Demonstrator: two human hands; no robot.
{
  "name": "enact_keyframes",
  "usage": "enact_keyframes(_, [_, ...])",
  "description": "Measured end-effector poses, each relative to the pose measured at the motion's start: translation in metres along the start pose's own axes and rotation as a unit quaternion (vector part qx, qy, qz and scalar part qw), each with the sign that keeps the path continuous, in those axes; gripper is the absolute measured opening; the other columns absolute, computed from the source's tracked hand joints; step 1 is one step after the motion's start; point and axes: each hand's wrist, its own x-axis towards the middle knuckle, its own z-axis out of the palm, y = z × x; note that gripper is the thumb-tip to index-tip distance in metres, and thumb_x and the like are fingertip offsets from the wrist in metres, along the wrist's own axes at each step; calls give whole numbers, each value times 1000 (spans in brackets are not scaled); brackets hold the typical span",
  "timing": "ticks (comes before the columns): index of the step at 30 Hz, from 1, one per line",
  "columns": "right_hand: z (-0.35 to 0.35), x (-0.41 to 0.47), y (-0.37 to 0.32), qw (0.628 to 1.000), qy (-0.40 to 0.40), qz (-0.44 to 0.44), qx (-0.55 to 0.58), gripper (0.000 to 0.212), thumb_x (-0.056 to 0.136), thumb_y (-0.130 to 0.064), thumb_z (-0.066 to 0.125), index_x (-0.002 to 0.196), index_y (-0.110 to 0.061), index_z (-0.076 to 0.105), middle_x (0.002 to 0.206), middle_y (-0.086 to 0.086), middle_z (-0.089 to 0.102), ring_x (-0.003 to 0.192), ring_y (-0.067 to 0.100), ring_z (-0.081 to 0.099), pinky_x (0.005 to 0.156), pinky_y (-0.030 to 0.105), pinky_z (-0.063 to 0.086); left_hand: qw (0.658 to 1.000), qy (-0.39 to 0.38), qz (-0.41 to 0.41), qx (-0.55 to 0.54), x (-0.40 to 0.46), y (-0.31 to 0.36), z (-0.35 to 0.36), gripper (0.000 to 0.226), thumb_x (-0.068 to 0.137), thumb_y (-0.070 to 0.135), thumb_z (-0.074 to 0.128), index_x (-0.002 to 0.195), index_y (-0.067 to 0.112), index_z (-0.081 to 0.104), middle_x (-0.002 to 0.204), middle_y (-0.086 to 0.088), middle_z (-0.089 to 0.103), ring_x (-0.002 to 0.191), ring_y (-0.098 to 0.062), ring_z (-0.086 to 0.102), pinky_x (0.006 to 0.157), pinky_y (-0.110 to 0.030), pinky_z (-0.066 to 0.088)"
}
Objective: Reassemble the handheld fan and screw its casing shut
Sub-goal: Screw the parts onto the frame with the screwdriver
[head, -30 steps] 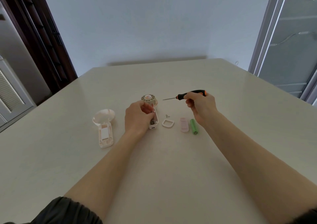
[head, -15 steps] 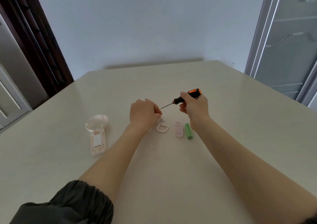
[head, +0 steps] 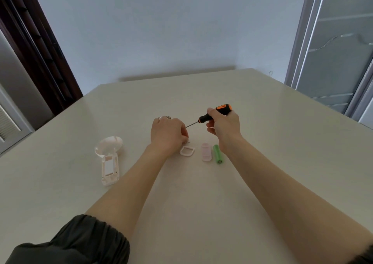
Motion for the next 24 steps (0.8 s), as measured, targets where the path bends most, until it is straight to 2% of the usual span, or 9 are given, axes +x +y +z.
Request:
enact_keyframes(6, [1, -2, -2, 1000, -2, 4, -4, 14, 88, -16, 61, 95, -8, 51, 86, 9, 58, 58, 14, 52, 58, 23, 47, 998, -19, 24, 53, 2, -2, 3, 13, 87, 34, 61, 94, 28, 70, 109, -7, 66, 122, -25, 44, 102, -31, 26])
enact_keyframes(9, [1, -3, -3, 1000, -2, 2, -2, 14, 88, -16, 61, 94, -8, 51, 87, 10, 58, 59, 14, 52, 58, 23, 47, 996, -15, 47, 69, 1, -2, 3, 17, 90, 29, 55, 99, 25, 69, 106, -4, 68, 119, -25, 46, 101, -32, 27])
enact_keyframes(13, [1, -4, -5, 1000, -1, 3, 3, 16, 88, -17, 62, 96, -7, 52, 87, 9, 58, 58, 14, 53, 60, 24, 48, 999, 4, 36, -3, -2, -6, -1, 18, 93, 22, 51, 102, 18, 66, 102, -5, 66, 110, -24, 50, 91, -29, 29])
enact_keyframes(15, [1, -4, -4, 1000, -2, 5, 2, 17, 88, -17, 62, 97, -7, 52, 87, 9, 58, 58, 13, 53, 61, 25, 49, 996, 4, 6, -90, -3, -9, -6, 14, 94, 17, 51, 99, 14, 64, 101, -6, 65, 100, -23, 54, 83, -27, 36])
enact_keyframes(16, [2, -5, -4, 1000, -2, 6, 4, 17, 88, -17, 62, 97, -7, 52, 87, 9, 59, 58, 14, 53, 61, 25, 50, 988, 6, -13, -152, -3, -9, -8, 12, 93, 14, 51, 95, 13, 62, 98, -6, 64, 91, -21, 56, 74, -22, 41])
enact_keyframes(18, [2, -5, -4, 1000, -3, 7, 19, 13, 88, -15, 61, 93, -7, 52, 87, 10, 59, 59, 16, 54, 63, 26, 51, 966, 25, -49, -253, -6, -11, -12, 8, 90, 11, 53, 88, 13, 60, 92, -4, 65, 73, -13, 55, 54, -10, 40])
enact_keyframes(20, [3, -6, -5, 998, -7, 11, 57, 11, 88, -11, 61, 85, -8, 51, 88, 12, 59, 66, 21, 58, 71, 29, 54, 936, 53, -95, -336, -9, -14, -14, 4, 88, 11, 57, 88, 14, 61, 87, -1, 66, 61, -7, 57, 45, -7, 39])
enact_keyframes(22, [5, -7, -4, 995, -17, 17, 97, 12, 88, -9, 61, 83, -8, 50, 85, 11, 61, 71, 24, 62, 78, 32, 55, 896, 83, -139, -413, -12, -17, -15, 8, 84, 10, 60, 88, 16, 63, 80, 0, 65, 55, -5, 57, 48, -11, 44])
enact_keyframes(24, [6, -9, -4, 989, -27, 32, 138, 10, 89, -7, 60, 89, -5, 51, 82, 12, 61, 70, 23, 64, 76, 29, 57, 852, 99, -166, -486, -14, -21, -17, 14, 83, 5, 59, 85, 16, 66, 73, -1, 65, 57, -7, 58, 62, -18, 50])
